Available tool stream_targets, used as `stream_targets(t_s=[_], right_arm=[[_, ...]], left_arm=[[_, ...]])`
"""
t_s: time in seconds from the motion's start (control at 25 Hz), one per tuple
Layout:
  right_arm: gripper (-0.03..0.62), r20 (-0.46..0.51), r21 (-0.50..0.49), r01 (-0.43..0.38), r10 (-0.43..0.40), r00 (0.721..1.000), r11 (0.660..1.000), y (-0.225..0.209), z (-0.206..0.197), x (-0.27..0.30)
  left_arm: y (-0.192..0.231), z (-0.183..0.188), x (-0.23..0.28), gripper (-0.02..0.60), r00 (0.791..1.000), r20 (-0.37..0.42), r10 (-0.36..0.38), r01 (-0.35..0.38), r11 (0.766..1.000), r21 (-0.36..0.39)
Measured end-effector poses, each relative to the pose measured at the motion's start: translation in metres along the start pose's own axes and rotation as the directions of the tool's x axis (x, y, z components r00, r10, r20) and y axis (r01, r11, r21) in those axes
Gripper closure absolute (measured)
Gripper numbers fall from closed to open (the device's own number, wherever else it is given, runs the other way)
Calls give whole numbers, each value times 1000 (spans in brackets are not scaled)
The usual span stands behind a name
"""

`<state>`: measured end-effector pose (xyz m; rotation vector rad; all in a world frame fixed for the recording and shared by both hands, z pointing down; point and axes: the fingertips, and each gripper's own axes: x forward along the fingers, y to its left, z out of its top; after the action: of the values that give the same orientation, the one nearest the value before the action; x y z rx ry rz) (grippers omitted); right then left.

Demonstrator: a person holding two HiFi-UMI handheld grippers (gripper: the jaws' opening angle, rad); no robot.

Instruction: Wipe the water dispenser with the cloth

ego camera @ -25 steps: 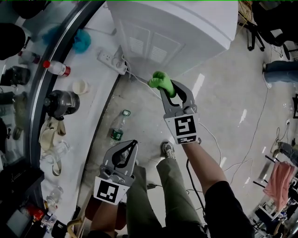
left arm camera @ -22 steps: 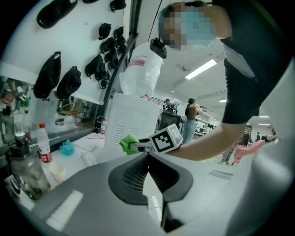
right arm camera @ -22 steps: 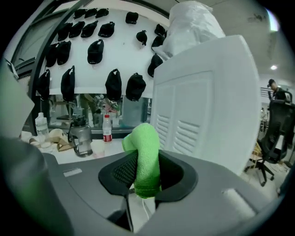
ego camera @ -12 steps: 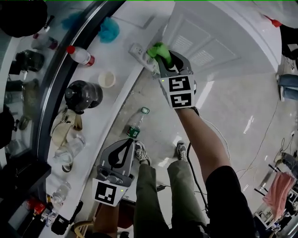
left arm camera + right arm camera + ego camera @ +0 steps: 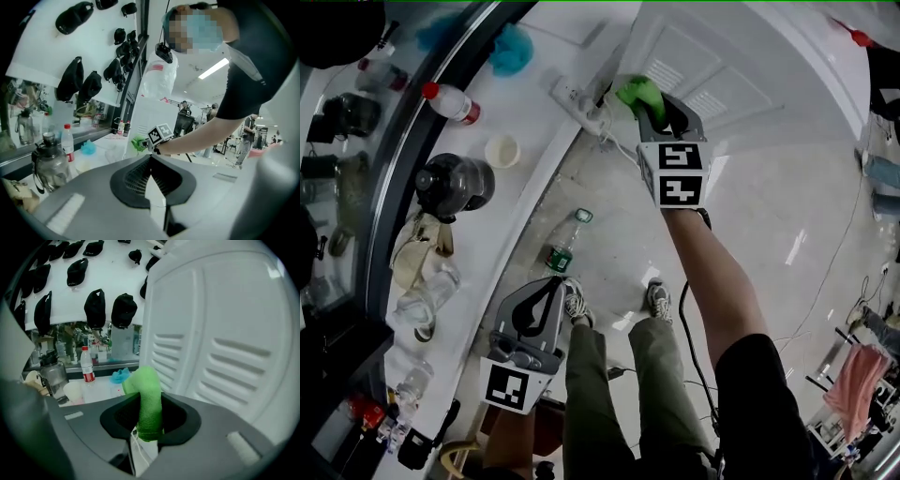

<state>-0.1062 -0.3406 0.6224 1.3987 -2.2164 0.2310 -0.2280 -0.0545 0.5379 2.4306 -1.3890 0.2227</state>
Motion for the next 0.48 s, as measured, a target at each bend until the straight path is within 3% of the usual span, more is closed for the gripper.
stream_targets(t_s=[0.48], right_arm=[[480,-49,45,65,-63,997,997,-107,-83,-113]], left_arm=[[-88,14,58,580,996,20,-84,83,996,28]])
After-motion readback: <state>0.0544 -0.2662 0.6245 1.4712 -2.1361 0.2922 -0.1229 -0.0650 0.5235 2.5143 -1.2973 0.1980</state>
